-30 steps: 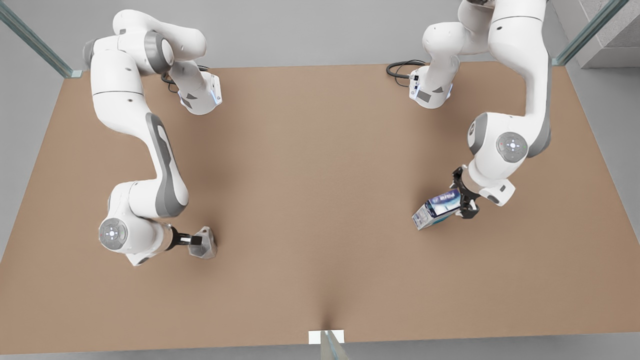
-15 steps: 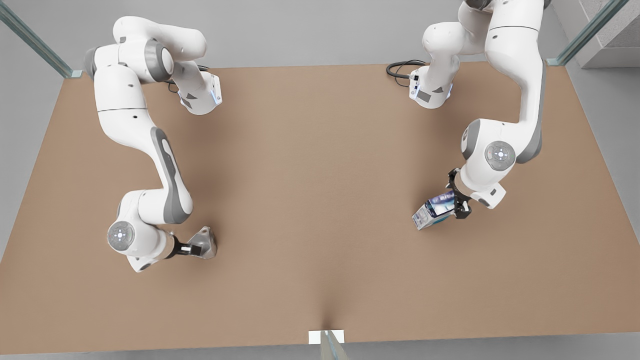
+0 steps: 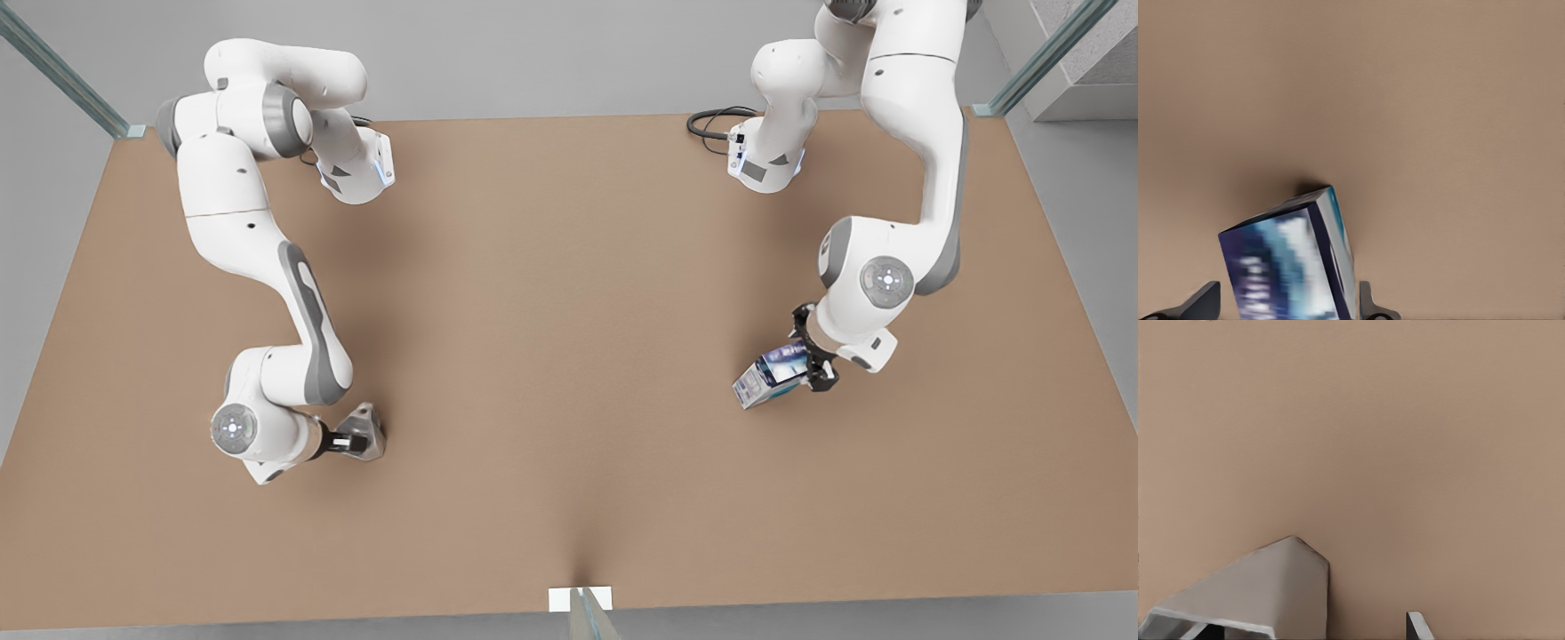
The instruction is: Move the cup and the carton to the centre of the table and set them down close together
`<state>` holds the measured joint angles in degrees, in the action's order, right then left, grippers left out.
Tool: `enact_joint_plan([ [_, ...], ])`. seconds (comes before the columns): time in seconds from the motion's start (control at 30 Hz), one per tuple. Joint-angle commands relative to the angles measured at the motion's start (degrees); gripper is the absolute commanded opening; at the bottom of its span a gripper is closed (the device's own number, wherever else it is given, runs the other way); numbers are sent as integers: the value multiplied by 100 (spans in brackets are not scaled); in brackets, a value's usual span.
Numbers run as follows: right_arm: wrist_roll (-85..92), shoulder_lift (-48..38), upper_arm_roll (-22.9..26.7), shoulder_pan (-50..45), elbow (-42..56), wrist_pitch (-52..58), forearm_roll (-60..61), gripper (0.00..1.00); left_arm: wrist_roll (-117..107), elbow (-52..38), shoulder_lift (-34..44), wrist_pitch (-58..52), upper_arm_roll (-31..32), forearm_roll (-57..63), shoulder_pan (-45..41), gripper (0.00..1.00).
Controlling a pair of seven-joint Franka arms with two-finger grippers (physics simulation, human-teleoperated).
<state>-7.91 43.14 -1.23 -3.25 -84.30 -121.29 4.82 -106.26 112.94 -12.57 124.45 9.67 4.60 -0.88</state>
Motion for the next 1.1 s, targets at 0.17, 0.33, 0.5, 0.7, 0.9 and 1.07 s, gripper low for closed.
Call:
enact_joint_plan([
  [0.17, 26, 54, 0, -9, 27, 0, -42, 29, 0, 0, -70, 0, 0, -3, 8, 100],
  [0.33, 396, 54, 0, -27, 54, 0, -60, 21, -9, 0, -115, -35, 0, -12, 8, 100],
  [0.5, 352, 54, 0, -44, 71, 9, -33, 21, 0, 0, -246, -61, 9, -21, 8, 100],
  [0.7, 360, 54, 0, -44, 71, 0, -16, 21, 9, 0, -413, -53, 35, -29, 8, 100],
  [0.9, 369, -25, -18, -246, 229, 334, 19, 21, -149, 0, -413, -61, 44, -161, 0, 100],
  [1.07, -922, -34, -70, -879, 1135, 1310, 142, 21, -114, -9, -431, -44, 44, -223, 8, 100],
])
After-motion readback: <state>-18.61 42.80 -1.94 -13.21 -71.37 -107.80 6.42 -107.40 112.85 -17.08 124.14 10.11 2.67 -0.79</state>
